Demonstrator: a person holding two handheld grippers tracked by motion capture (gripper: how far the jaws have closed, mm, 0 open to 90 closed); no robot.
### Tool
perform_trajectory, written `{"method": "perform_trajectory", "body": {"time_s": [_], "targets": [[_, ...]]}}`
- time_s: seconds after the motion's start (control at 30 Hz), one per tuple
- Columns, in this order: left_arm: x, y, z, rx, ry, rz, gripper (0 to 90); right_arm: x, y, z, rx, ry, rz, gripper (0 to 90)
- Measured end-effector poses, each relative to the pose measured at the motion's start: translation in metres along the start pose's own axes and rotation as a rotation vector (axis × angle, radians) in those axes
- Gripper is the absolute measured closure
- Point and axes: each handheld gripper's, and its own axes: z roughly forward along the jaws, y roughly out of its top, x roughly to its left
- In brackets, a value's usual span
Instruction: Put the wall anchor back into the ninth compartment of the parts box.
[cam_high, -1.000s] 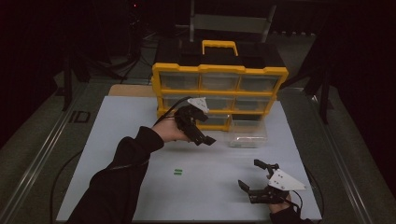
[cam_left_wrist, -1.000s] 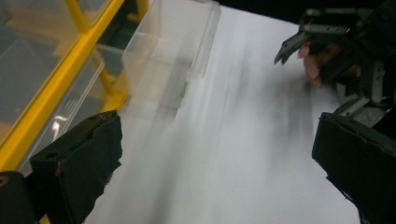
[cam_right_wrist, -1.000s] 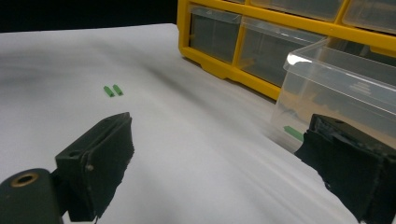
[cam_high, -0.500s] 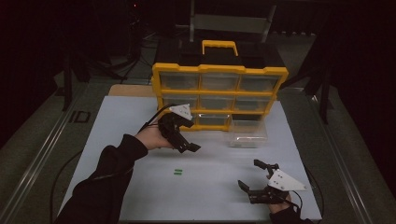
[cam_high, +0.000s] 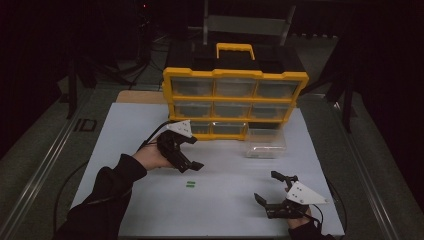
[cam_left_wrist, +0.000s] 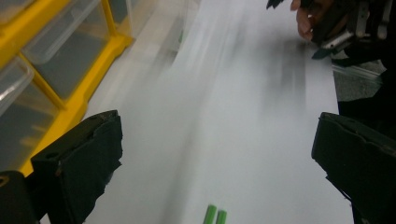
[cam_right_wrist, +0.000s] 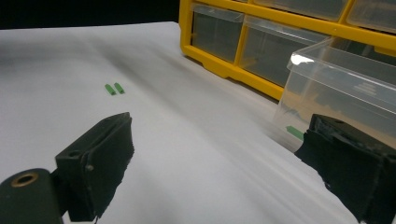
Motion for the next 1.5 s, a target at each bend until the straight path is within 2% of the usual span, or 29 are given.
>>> {"method": "perform_trajectory", "body": {"time_s": [0.23,0.6,0.77,0.8,1.0,1.03,1.17,1.2,1.23,1.5], "targets": [[-0.002,-0.017,0.001,-0.011,-0.002,-0.009,2.4,0.000,0.000,0.001,0.002,0.000,-0.002,8.1],[-0.004,-0.044,0.016,0.004,-0.029,-0.022,5.6,0.001,0.000,0.001,0.009,0.002,0.001,8.1],[-0.004,-0.053,0.022,0.001,-0.035,-0.009,15.0,0.001,-0.001,0.001,0.010,0.003,0.002,8.1],[-0.004,-0.057,0.024,0.004,-0.046,-0.007,15.0,0.001,-0.001,0.001,0.010,0.002,0.003,8.2],[-0.002,-0.068,0.033,0.024,-0.052,0.004,22.3,0.001,-0.001,0.001,0.012,0.003,0.003,8.1],[-0.001,-0.069,0.034,0.026,-0.052,0.001,27.9,0.001,-0.001,0.001,0.014,0.004,0.002,8.1],[0.001,-0.074,0.038,0.033,-0.054,-0.005,38.3,0.001,-0.001,0.001,0.013,0.003,0.004,8.1],[0.002,-0.076,0.040,0.041,-0.053,-0.010,38.3,0.001,-0.001,0.001,0.014,0.003,0.003,8.1],[0.003,-0.077,0.041,0.045,-0.050,-0.010,43.0,0.000,-0.001,0.002,0.012,0.005,0.001,8.1],[0.007,-0.086,0.050,0.074,-0.053,-0.027,60.5,0.000,-0.001,0.002,0.016,0.007,0.008,8.1]]}}
